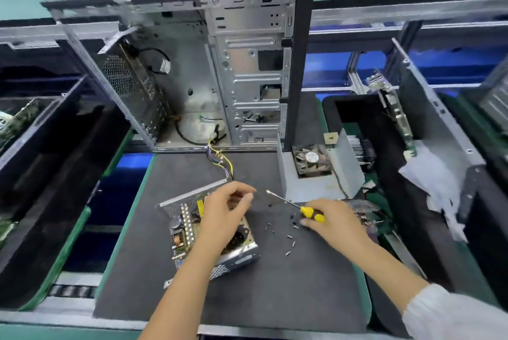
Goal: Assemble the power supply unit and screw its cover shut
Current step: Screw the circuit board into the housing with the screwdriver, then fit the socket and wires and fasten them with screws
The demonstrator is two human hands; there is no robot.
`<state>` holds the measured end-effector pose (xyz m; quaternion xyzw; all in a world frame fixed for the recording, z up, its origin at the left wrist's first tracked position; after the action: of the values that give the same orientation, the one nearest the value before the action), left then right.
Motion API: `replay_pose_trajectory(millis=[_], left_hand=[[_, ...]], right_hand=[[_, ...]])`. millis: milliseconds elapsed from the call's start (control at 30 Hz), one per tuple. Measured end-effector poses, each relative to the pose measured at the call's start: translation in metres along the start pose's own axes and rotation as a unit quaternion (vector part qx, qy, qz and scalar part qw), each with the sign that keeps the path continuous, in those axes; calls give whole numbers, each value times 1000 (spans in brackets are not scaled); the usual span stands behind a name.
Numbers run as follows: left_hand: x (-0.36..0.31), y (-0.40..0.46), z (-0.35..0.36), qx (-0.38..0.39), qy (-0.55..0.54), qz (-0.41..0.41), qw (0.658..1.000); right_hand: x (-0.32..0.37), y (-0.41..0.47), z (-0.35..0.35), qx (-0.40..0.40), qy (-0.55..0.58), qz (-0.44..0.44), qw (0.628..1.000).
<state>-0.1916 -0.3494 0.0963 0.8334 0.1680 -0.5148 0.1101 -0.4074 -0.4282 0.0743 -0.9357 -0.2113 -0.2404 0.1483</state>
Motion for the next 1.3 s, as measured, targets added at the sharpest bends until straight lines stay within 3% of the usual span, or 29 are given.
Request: replay_pose_trajectory(millis=[300,400,600,667,800,1000,1200,1300], left_hand=[[-4,-3,0,12,21,-2,1000],[-8,-5,-2,17,23,2,1000],[-35,-15,6,11,34,70,997],[-48,-21,11,26,-21,71,997],[-56,-21,11,87,-208,-11,974],[-44,-13,-1,117,-272,-58,953],[-32,-11,-10,78,-394,-144,905],[-30,-10,-15,37,-505,-174,845]], right_hand=[[-7,10,17,-35,-21,-22,999],[5,0,5,-58,72,-49,995],[67,-21,-30,-166,231,-137,949],[81,-22,-35,-186,242,-151,940],[87,-18,-36,-203,245,-155,935],[93,-13,-31,-210,225,-177,935],[97,-8,-28,-109,199,-178,957],[96,-8,-32,-63,265,-143,952]])
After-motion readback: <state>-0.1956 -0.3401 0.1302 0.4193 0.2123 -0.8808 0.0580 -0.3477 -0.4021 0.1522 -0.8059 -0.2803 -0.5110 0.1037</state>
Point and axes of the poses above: each hand's wrist, its own y-axis towards the middle knuckle, its own z-axis out of the palm, x = y × z, the point moved 1 cm from there along y, towards the middle knuckle, and after that the axes turned 1 degree about -x, right-handed, at the moved point
